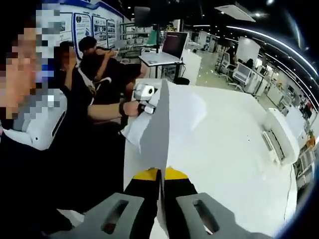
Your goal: Organize the stack of printing papers by aligning and flattening the scattered papers on the table
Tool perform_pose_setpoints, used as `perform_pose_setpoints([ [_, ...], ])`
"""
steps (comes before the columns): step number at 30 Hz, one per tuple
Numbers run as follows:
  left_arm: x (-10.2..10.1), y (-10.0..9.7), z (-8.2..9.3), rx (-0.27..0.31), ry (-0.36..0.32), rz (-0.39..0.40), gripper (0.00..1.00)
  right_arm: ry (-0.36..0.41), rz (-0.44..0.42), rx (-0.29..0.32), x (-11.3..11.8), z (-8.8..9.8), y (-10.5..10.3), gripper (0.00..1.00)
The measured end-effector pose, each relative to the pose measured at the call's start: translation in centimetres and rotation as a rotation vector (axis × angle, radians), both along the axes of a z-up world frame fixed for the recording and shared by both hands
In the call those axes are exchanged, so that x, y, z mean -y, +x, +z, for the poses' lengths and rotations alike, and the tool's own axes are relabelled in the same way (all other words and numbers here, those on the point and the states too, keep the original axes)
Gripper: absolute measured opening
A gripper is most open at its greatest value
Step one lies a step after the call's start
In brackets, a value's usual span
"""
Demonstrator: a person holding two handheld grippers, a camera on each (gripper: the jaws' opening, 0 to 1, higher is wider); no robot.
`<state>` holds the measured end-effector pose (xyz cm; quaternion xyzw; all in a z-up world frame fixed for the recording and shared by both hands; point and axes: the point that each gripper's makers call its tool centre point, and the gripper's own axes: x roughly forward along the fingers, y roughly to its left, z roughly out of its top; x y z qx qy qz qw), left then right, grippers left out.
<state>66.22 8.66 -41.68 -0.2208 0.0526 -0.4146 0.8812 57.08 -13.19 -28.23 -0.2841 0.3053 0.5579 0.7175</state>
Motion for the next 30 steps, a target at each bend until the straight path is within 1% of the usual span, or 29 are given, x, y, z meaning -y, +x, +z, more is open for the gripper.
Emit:
perform_pose_setpoints([
  [3,-0.5,0.4,-0.1,0.001,-0.001,0.000,0.11,-0.024,-0.002,0.007,-0.8,0.2,1.4,0.00],
  [9,-0.6,0.5,-0.1,0.002,-0.003,-0.002,0.11,-0.086,0.019,-0.025,-2.7,0.4,3.4,0.00],
  [10,-0.7,0.5,-0.1,0.002,-0.004,-0.002,0.11,-0.091,0.036,-0.033,-3.1,0.5,3.6,0.00],
  [12,-0.8,0.7,-0.1,0.001,-0.006,-0.003,0.11,-0.100,0.048,-0.061,-4.0,0.7,4.1,0.00],
  [17,-1.1,0.9,-0.1,0.004,-0.013,-0.004,0.11,-0.158,0.048,-0.072,-5.6,0.9,5.9,0.00],
  [19,-1.0,0.7,0.0,0.005,-0.017,-0.005,0.11,-0.169,0.048,-0.079,-6.0,0.8,6.3,0.00],
  [23,-0.8,0.5,0.1,0.006,-0.022,-0.007,0.11,-0.215,0.049,-0.085,-6.8,0.2,7.6,0.00],
  [26,-0.4,0.3,0.1,0.008,-0.020,-0.010,0.11,-0.268,0.081,-0.118,-7.0,-0.4,8.0,0.00],
  [29,-0.2,0.1,0.1,0.009,-0.015,-0.013,0.11,-0.297,0.059,-0.140,-7.2,-0.9,9.1,0.00],
  [30,-0.1,0.1,0.1,0.009,-0.014,-0.013,0.11,-0.304,0.063,-0.137,-7.4,-1.0,9.4,0.00],
])
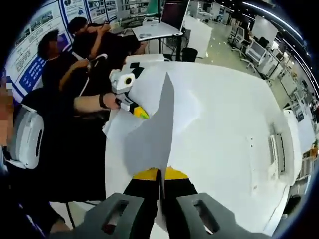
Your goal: Organize the stack of printing papers by aligning and flattening the scattered papers on the table
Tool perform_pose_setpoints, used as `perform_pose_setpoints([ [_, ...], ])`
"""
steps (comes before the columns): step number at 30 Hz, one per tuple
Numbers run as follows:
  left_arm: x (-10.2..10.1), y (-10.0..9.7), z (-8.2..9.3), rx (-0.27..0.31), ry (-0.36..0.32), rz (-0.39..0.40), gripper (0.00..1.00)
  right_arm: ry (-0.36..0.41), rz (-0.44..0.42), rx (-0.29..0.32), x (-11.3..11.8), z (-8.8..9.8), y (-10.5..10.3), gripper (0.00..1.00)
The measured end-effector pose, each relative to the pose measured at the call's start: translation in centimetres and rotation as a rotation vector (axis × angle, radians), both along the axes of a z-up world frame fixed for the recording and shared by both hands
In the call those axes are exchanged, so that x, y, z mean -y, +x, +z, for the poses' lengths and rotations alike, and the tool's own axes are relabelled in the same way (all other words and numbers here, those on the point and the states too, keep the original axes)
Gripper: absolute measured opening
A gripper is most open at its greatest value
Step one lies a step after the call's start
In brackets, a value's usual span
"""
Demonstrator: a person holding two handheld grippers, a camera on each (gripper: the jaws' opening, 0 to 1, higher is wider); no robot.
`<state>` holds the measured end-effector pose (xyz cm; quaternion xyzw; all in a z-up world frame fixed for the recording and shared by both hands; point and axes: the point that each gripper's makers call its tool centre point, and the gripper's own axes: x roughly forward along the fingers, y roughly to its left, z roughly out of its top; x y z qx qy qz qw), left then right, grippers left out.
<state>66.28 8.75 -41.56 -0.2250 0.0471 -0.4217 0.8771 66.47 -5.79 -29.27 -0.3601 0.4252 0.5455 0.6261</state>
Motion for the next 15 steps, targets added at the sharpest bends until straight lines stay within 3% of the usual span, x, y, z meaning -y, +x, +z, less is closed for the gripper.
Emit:
perform_pose_setpoints([
  [5,0.3,-0.2,0.0,0.001,0.001,-0.003,0.11,0.010,0.069,-0.079,-1.2,-0.5,-0.2,0.00],
  [11,0.5,-0.4,0.1,0.001,-0.003,-0.005,0.11,-0.035,0.107,-0.142,-1.8,-1.6,0.0,0.00],
  [15,0.7,-0.5,0.2,0.001,-0.003,-0.006,0.11,0.053,0.123,-0.263,-3.7,-1.1,-0.7,0.00],
])
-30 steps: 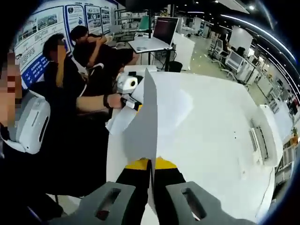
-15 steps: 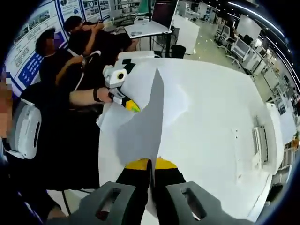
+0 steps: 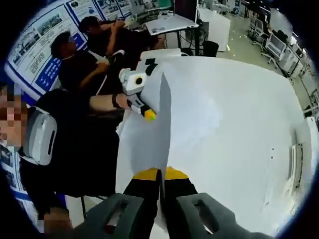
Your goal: Organize the stack of printing papers by aligning and flattening the scattered papers on the table
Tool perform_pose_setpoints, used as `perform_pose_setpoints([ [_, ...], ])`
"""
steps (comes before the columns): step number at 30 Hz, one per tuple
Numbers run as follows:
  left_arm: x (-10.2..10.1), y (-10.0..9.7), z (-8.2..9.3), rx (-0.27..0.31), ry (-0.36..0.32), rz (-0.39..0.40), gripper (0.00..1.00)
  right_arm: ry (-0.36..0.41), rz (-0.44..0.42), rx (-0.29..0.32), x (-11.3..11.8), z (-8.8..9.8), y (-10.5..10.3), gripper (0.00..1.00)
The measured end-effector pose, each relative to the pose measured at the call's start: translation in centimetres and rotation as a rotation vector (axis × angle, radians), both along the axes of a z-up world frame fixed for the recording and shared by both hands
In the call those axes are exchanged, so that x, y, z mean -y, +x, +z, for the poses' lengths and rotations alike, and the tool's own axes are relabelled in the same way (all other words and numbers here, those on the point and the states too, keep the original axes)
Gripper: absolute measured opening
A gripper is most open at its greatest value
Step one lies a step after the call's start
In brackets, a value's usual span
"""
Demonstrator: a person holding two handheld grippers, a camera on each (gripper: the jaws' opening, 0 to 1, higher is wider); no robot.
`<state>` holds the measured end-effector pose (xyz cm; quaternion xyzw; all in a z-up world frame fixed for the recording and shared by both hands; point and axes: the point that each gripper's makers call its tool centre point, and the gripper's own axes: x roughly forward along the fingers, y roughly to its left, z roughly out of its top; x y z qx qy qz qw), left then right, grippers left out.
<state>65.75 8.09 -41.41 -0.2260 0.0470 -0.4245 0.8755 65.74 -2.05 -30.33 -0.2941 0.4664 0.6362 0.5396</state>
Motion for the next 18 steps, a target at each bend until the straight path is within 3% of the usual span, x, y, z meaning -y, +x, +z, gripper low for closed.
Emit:
perform_pose_setpoints([
  [2,0.1,-0.1,0.0,-0.001,0.000,0.000,0.11,0.017,-0.014,-0.040,-0.8,0.0,0.3,0.00],
  [7,0.1,-0.2,0.0,0.000,-0.002,-0.001,0.11,-0.043,-0.005,-0.026,-1.3,-1.6,1.2,0.00],
  [10,0.2,-0.2,0.0,-0.001,-0.001,-0.002,0.11,-0.121,0.021,-0.006,-0.6,-2.7,1.9,0.00],
  [18,0.3,-0.4,0.1,0.001,-0.010,-0.005,0.11,-0.169,0.015,0.013,-0.3,-4.3,3.0,0.00],
])
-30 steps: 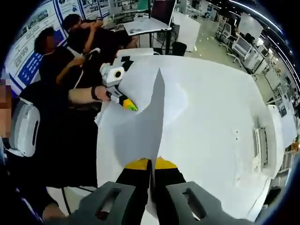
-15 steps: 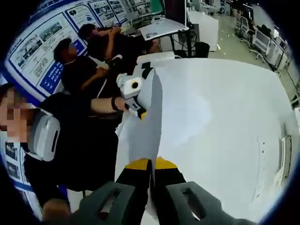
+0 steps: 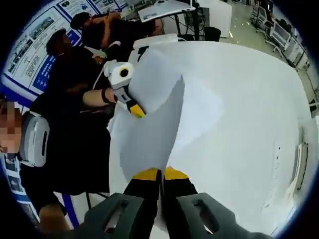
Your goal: Organize the stack of printing papers by aligning and flattening the scattered papers on the table
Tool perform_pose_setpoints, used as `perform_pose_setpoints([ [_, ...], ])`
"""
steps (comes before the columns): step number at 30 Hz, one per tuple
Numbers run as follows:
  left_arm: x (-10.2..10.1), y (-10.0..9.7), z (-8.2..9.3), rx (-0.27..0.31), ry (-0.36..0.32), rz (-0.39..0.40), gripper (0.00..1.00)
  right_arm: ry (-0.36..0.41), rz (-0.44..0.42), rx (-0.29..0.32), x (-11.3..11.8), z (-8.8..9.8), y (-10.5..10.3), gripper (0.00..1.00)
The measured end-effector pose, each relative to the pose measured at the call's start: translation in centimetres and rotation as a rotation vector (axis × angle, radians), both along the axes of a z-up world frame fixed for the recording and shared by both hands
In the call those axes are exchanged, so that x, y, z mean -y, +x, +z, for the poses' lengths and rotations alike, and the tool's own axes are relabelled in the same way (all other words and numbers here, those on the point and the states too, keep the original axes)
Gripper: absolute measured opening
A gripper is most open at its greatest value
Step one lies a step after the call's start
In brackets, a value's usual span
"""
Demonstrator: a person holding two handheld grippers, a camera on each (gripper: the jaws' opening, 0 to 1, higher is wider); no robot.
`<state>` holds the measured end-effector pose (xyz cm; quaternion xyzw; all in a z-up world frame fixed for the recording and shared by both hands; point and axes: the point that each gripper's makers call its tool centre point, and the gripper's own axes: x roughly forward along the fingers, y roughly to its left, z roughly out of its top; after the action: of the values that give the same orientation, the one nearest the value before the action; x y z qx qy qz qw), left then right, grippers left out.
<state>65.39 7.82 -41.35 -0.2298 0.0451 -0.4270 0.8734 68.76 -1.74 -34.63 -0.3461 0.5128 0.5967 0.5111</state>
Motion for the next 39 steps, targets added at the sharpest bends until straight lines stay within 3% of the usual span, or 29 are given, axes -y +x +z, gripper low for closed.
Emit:
perform_pose_setpoints([
  [7,0.0,0.0,0.0,-0.002,-0.003,-0.001,0.11,0.000,-0.032,-0.026,1.3,-0.6,0.4,0.00],
  [16,-0.1,0.2,-0.1,-0.005,0.004,0.006,0.12,-0.006,-0.028,0.014,2.3,-1.4,1.4,0.00],
  [24,-0.3,0.2,0.1,-0.010,-0.012,0.000,0.16,0.034,0.003,0.026,0.8,-1.4,1.2,0.00],
  [39,-0.4,0.3,0.3,-0.011,-0.028,-0.012,0.19,0.040,0.081,0.038,-1.6,-2.3,0.5,0.00],
])
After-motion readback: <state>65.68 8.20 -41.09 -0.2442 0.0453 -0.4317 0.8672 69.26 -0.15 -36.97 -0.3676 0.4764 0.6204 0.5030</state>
